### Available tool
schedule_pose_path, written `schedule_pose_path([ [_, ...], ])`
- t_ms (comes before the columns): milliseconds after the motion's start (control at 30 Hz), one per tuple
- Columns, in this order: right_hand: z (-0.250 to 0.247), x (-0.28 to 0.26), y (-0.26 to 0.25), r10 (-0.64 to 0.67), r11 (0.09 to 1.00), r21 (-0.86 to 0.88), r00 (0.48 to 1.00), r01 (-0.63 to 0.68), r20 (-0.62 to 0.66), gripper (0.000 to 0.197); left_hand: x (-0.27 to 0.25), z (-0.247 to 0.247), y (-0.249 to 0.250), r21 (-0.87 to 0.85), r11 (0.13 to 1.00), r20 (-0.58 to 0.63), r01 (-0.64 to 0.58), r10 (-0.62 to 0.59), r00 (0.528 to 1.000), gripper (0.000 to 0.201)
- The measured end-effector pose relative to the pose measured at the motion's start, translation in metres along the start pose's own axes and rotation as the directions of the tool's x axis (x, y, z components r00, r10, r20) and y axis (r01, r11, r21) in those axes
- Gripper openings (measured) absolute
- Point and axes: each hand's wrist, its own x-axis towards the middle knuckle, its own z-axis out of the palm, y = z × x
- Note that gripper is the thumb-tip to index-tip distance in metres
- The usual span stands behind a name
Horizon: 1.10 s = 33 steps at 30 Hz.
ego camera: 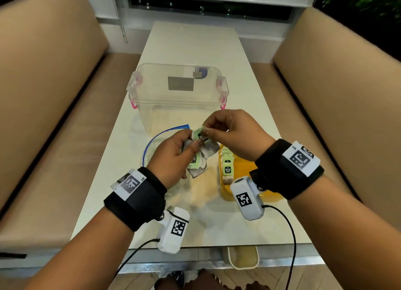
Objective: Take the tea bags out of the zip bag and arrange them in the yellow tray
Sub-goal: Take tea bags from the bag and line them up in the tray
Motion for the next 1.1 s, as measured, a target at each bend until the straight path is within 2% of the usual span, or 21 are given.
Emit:
schedule_pose_path([
  [167,-0.003,0.001,0.004,0.015,0.999,0.033,0.996,-0.012,-0.088,0.006,-0.001,0.005,0.002,0.027,0.999,0.026,0.041,-0.042,0.999,0.018],
  [300,-0.005,-0.004,0.001,0.045,0.997,0.071,0.998,-0.042,-0.036,0.010,-0.002,0.006,0.004,-0.020,0.999,0.041,0.046,-0.045,0.998,0.012],
  [367,-0.010,-0.007,0.001,0.099,0.986,0.130,0.995,-0.102,0.032,0.015,-0.001,0.005,0.003,-0.068,0.997,0.025,0.038,-0.037,0.999,0.008],
  [433,-0.015,-0.009,0.003,0.126,0.979,0.149,0.988,-0.139,0.090,0.012,0.001,0.004,0.001,-0.114,0.993,0.004,0.036,-0.035,0.999,0.008],
  [533,-0.019,-0.009,0.007,0.090,0.985,0.146,0.995,-0.096,0.045,0.007,0.003,0.005,0.001,-0.137,0.990,-0.005,0.032,-0.033,0.999,0.009],
  [600,-0.018,-0.009,0.008,0.065,0.987,0.147,0.998,-0.066,0.008,0.008,0.004,0.007,0.000,-0.124,0.992,-0.004,0.034,-0.035,0.999,0.009],
  [733,-0.016,-0.010,0.008,0.065,0.986,0.151,0.998,-0.068,0.025,0.017,0.007,0.009,-0.001,-0.117,0.993,-0.001,0.028,-0.028,1.000,0.024],
  [867,-0.015,-0.011,0.009,0.066,0.986,0.152,0.998,-0.067,0.009,0.022,0.008,0.008,0.000,-0.081,0.996,-0.002,0.023,-0.023,1.000,0.006],
  [967,-0.016,-0.012,0.009,0.078,0.989,0.123,0.997,-0.080,0.022,0.023,0.009,0.005,0.002,-0.039,0.999,-0.004,0.012,-0.012,1.000,0.005],
  [1100,-0.017,-0.013,0.013,0.092,0.996,0.003,0.995,-0.092,0.032,0.014,0.009,0.004,0.007,0.054,0.998,-0.004,0.020,-0.020,1.000,0.005],
])
